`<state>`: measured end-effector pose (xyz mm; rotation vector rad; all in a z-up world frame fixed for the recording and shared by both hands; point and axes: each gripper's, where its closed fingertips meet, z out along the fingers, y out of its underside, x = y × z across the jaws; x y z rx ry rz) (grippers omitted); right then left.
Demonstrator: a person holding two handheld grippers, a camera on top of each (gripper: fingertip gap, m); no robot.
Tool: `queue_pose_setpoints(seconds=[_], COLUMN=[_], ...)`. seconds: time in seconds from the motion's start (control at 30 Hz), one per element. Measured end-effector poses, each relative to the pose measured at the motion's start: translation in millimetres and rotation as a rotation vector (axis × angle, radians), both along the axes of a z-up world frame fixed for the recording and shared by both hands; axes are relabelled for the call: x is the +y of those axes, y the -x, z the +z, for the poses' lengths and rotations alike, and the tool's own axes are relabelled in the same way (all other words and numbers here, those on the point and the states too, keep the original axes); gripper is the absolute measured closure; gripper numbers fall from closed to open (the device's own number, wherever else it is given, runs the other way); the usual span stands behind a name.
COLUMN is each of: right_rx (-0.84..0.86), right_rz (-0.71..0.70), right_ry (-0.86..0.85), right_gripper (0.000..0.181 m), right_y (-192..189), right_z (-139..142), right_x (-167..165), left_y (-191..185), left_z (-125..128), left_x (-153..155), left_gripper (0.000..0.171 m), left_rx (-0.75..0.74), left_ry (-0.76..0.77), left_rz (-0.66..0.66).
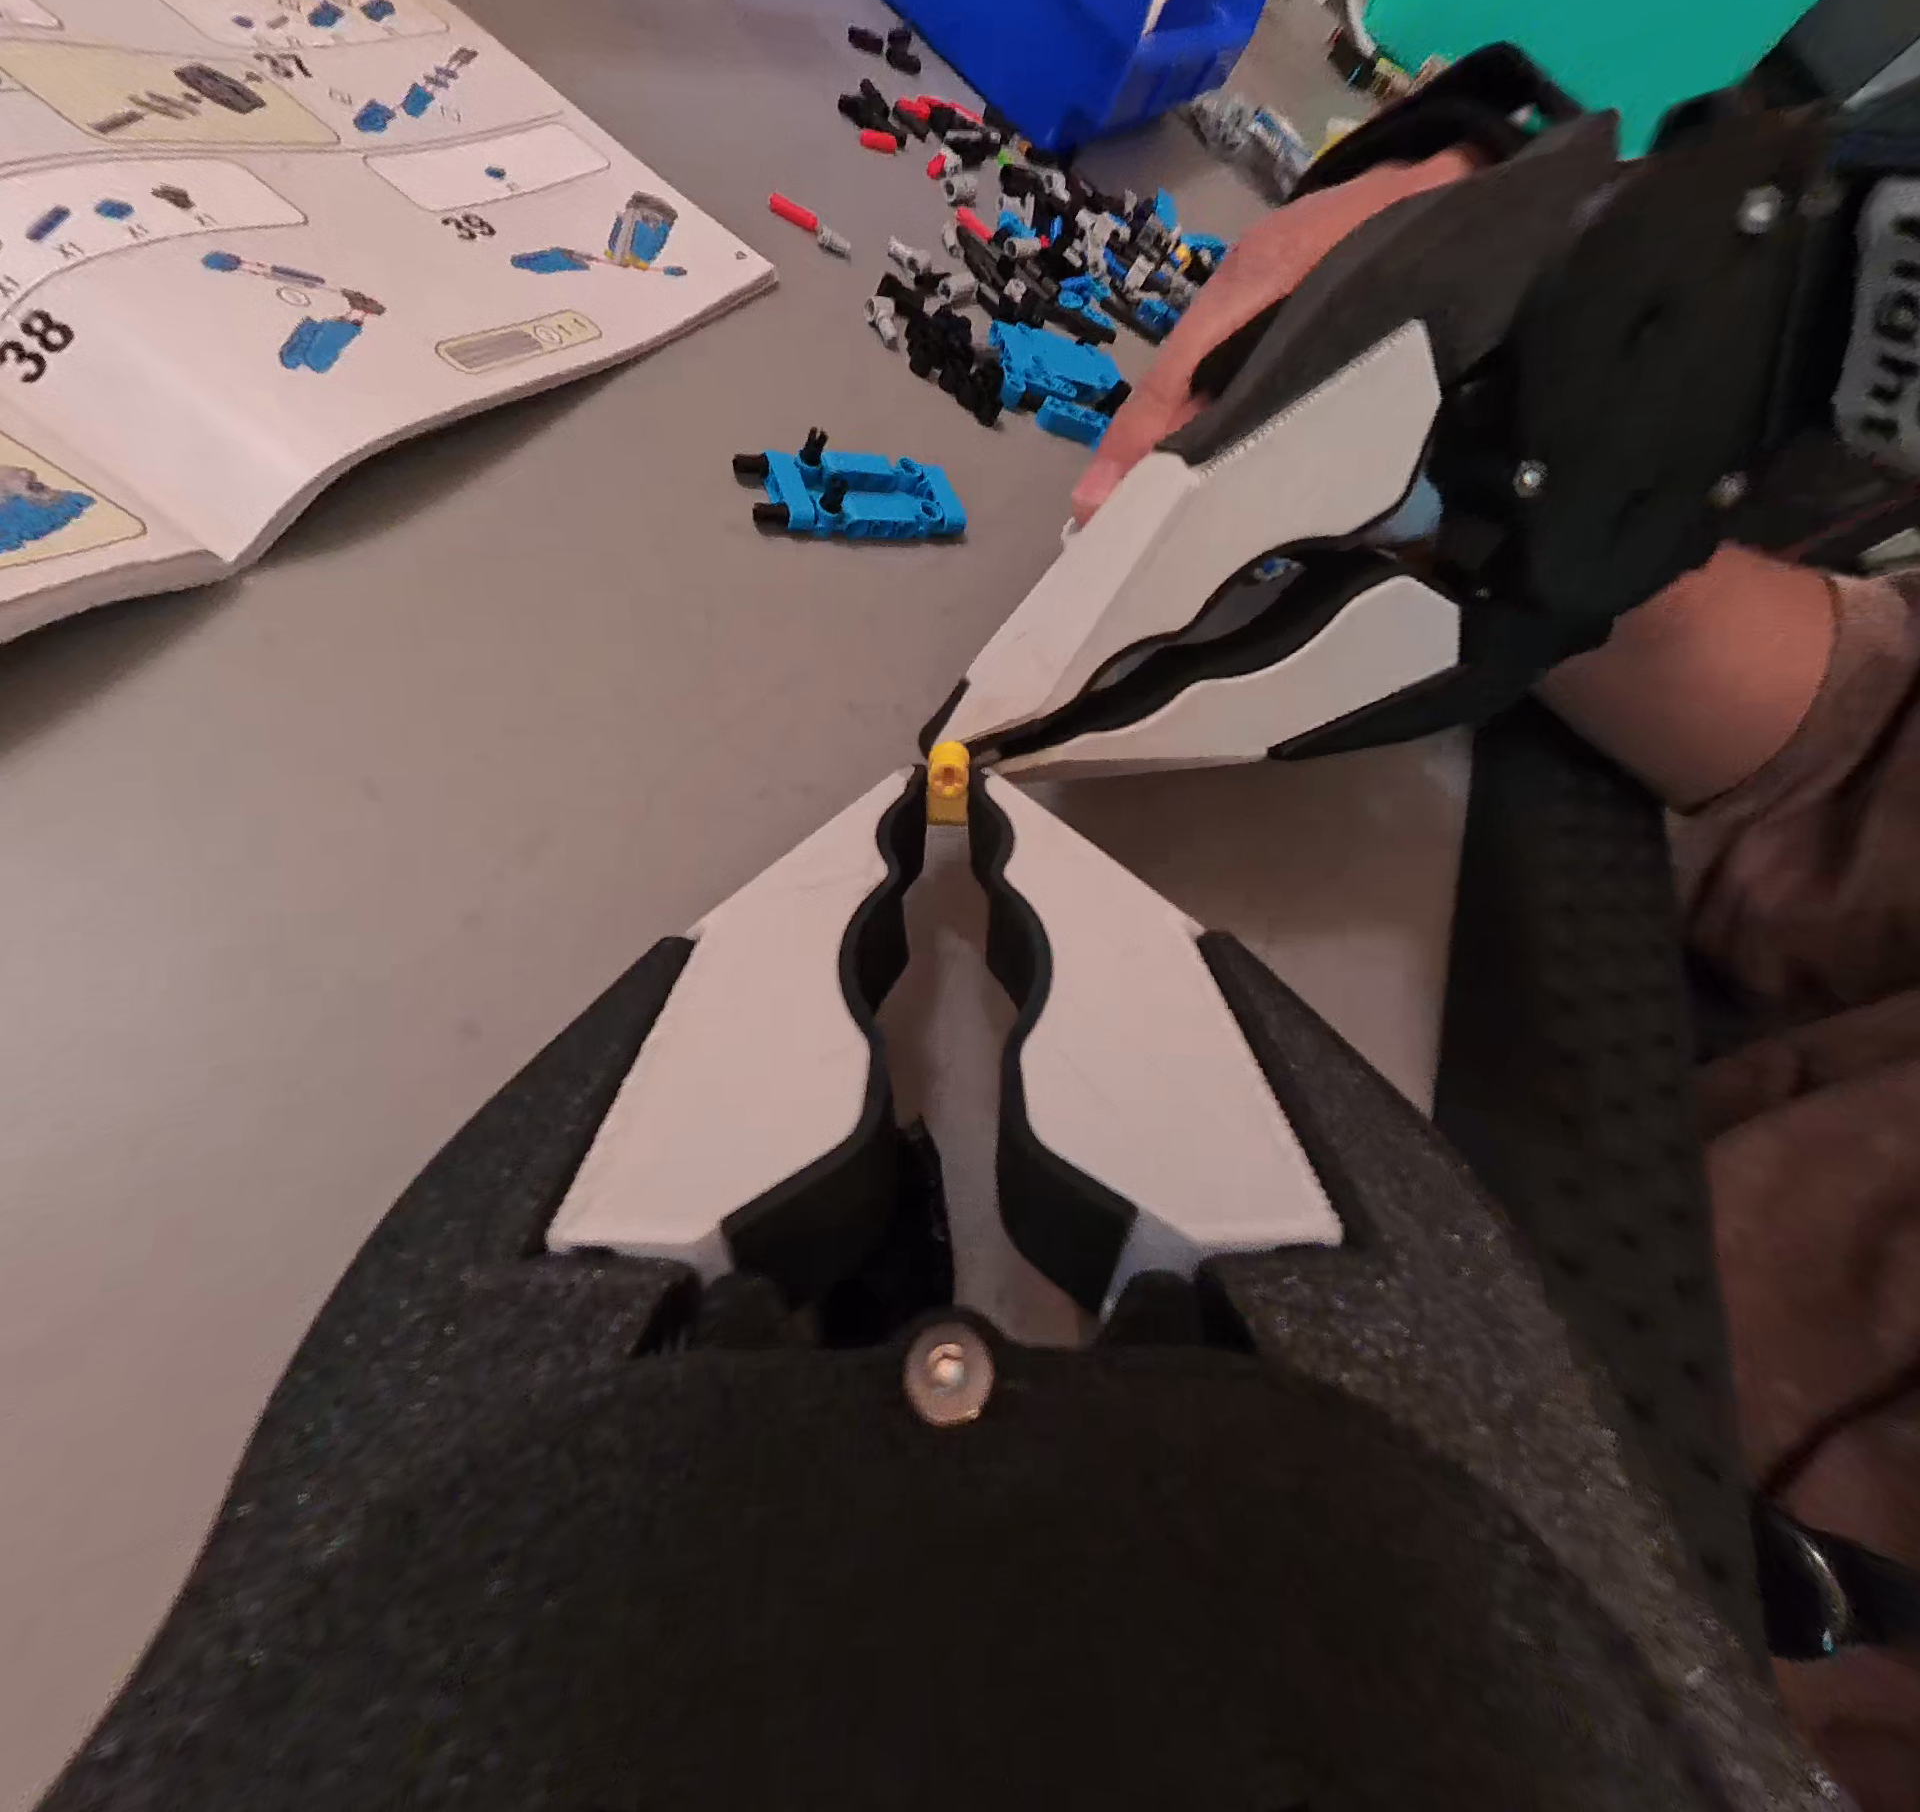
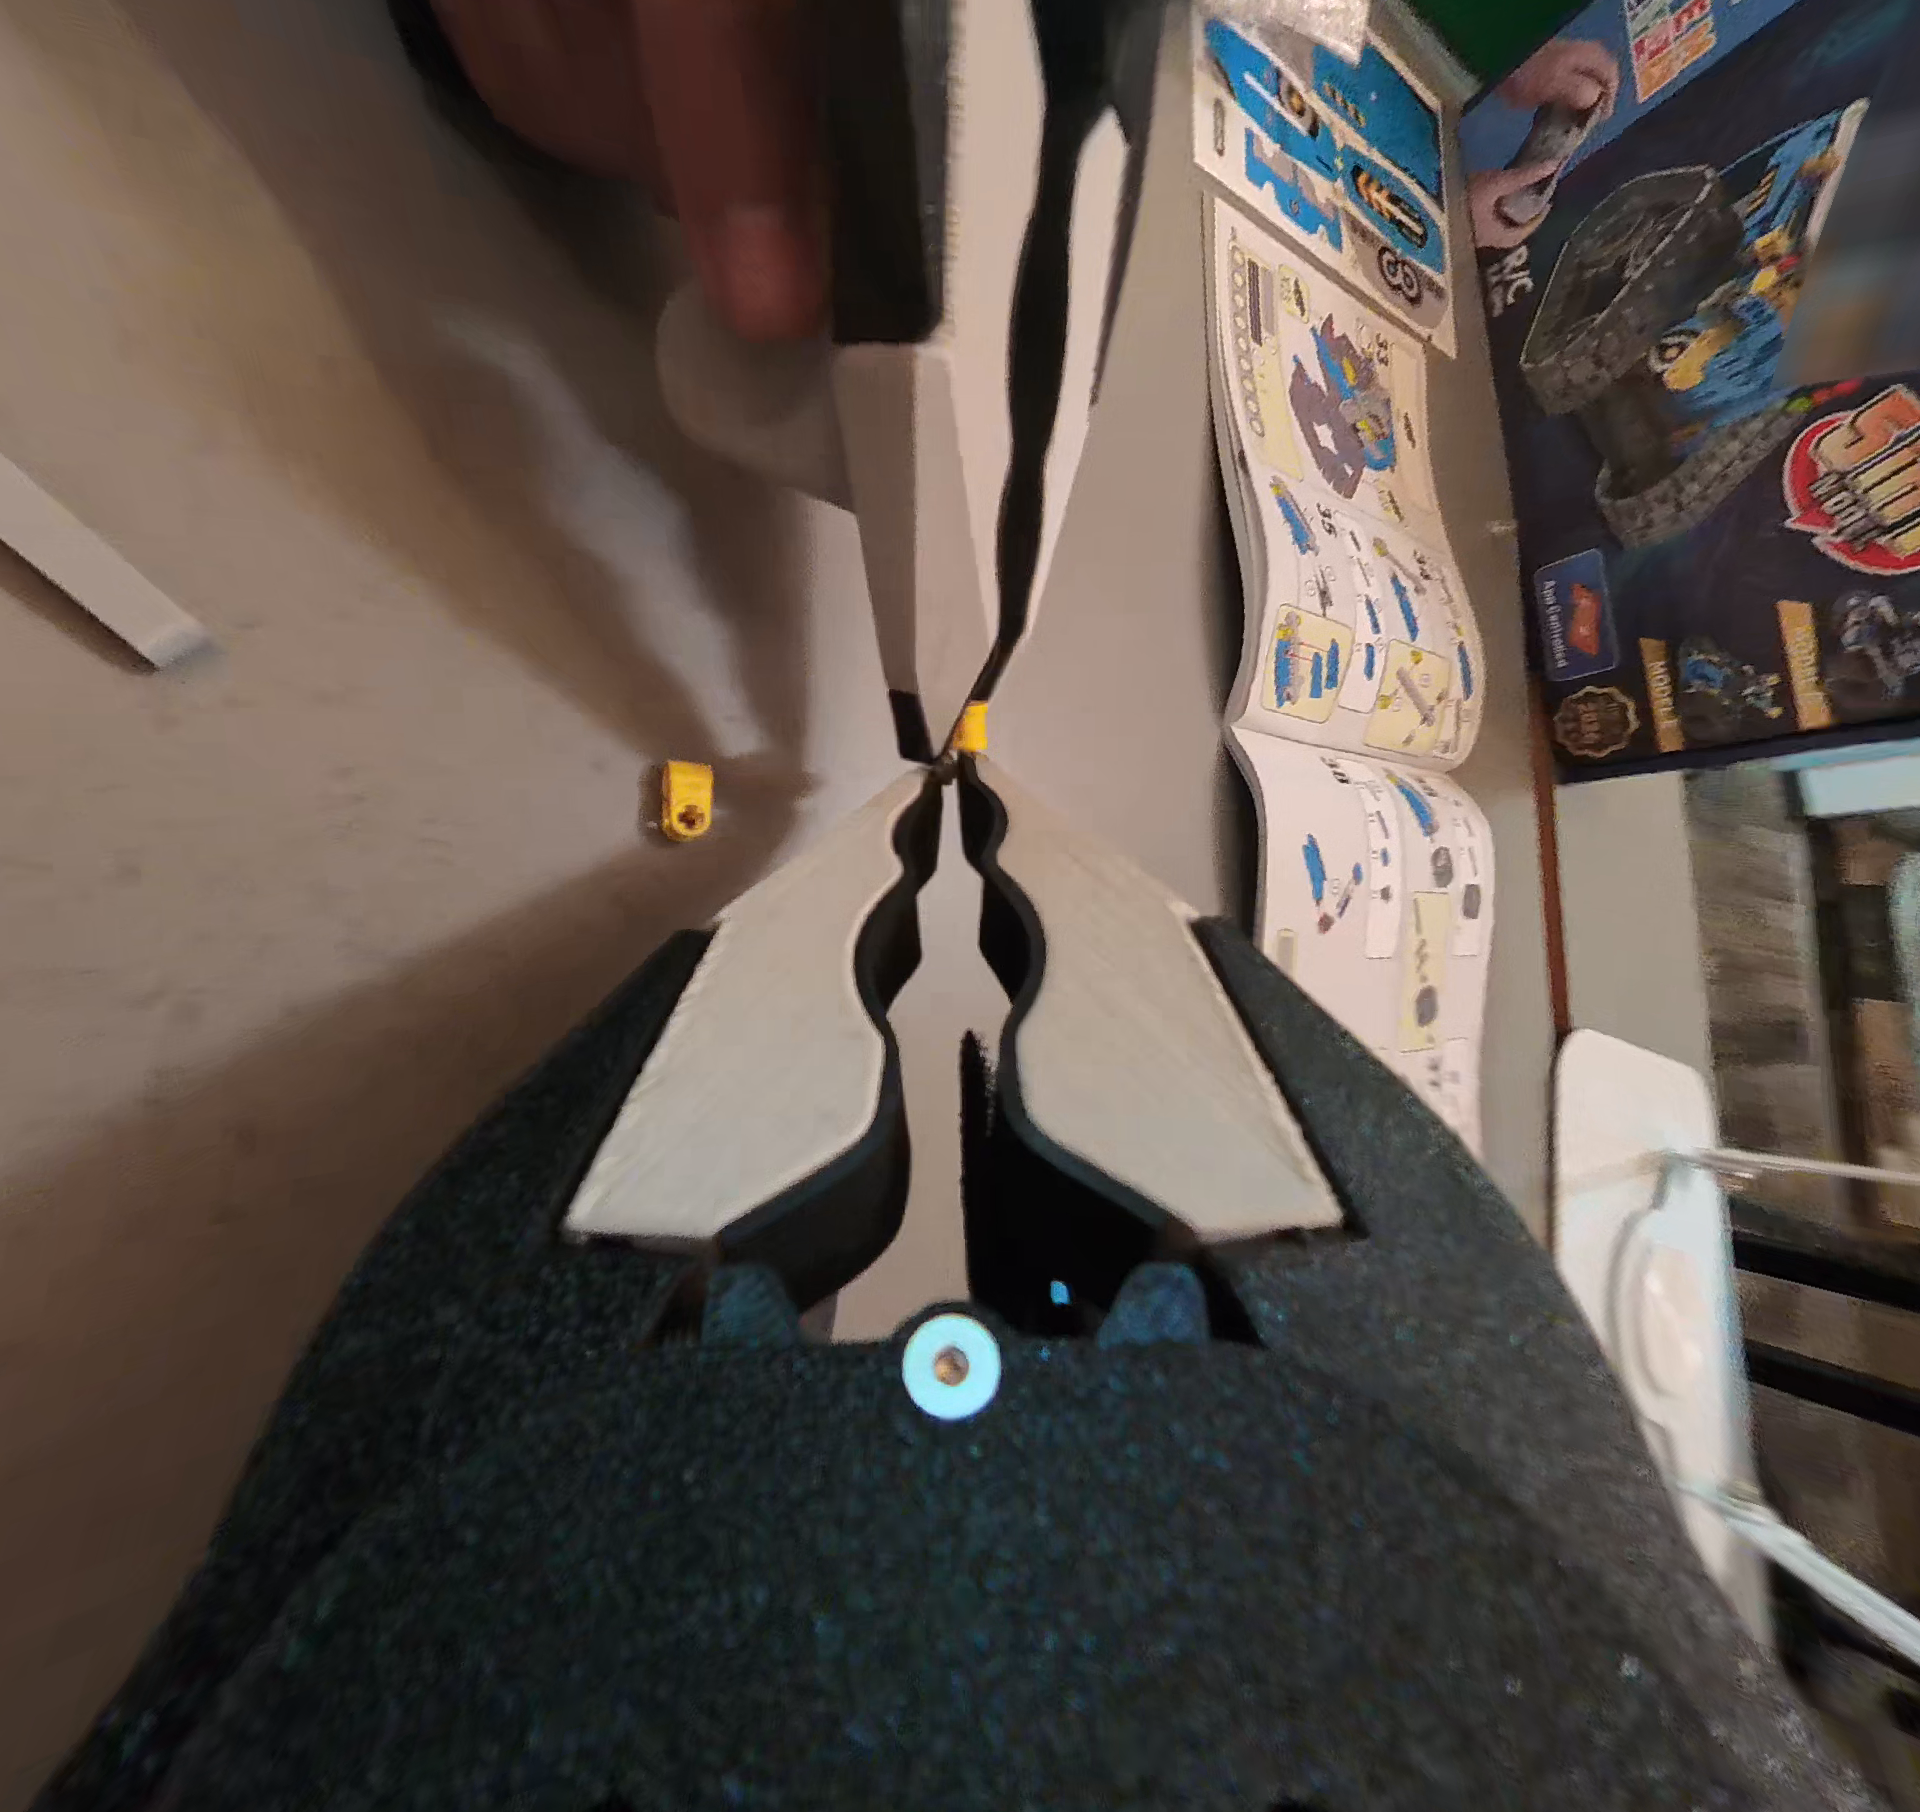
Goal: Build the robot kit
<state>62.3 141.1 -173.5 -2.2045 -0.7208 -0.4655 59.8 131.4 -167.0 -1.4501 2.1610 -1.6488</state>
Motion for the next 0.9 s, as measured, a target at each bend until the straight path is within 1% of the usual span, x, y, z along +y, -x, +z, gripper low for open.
queue_pose_setpoints(seconds=[0.13, 0.2, 0.27, 0.33, 0.43, 0.47, 0.57, 0.63, 0.77, 0.9], right_rx=[0.246, 0.322, 0.418, 0.529, 0.698, 0.739, 0.841, 0.860, 0.806, 0.815], right_rz=[-0.012, -0.021, -0.011, 0.007, 0.056, 0.072, 0.094, 0.097, 0.062, 0.060], right_ry=[-0.094, -0.126, -0.172, -0.237, -0.355, -0.385, -0.471, -0.502, -0.486, -0.476], right_gripper=[0.179, 0.179, 0.179, 0.179, 0.179, 0.179, 0.179, 0.179, 0.179, 0.179], right_y=[-0.9, -4.4, -3.0, -0.2, 7.9, 11.0, 18.1, 22.1, 25.7, 24.4], right_z=[19.9, 26.5, 36.1, 52.5, 85.0, 93.9, 117.4, 125.3, 120.2, 117.6], right_x=[0.2, -1.1, -1.6, -1.4, -2.2, -2.7, -2.3, -1.1, 4.8, 4.9], left_y=[-5.3, -7.0, -5.5, 0.2, 13.5, 16.5, 21.7, 24.8, 27.3, 28.0], left_z=[23.1, 31.6, 42.1, 59.6, 95.2, 103.0, 108.0, 108.3, 109.0, 109.6], left_x=[9.4, 16.1, 18.2, 17.2, 17.5, 18.6, 16.6, 13.2, 9.5, 9.3], left_gripper=[0.165, 0.165, 0.165, 0.165, 0.165, 0.165, 0.165, 0.165, 0.165, 0.165], left_rx=[-0.091, -0.127, -0.154, -0.196, -0.274, -0.293, -0.299, -0.293, -0.295, -0.295], left_ry=[0.088, 0.121, 0.186, 0.286, 0.494, 0.537, 0.573, 0.579, 0.581, 0.588], left_rz=[0.027, 0.038, 0.028, -0.007, -0.074, -0.088, -0.121, -0.142, -0.160, -0.165])
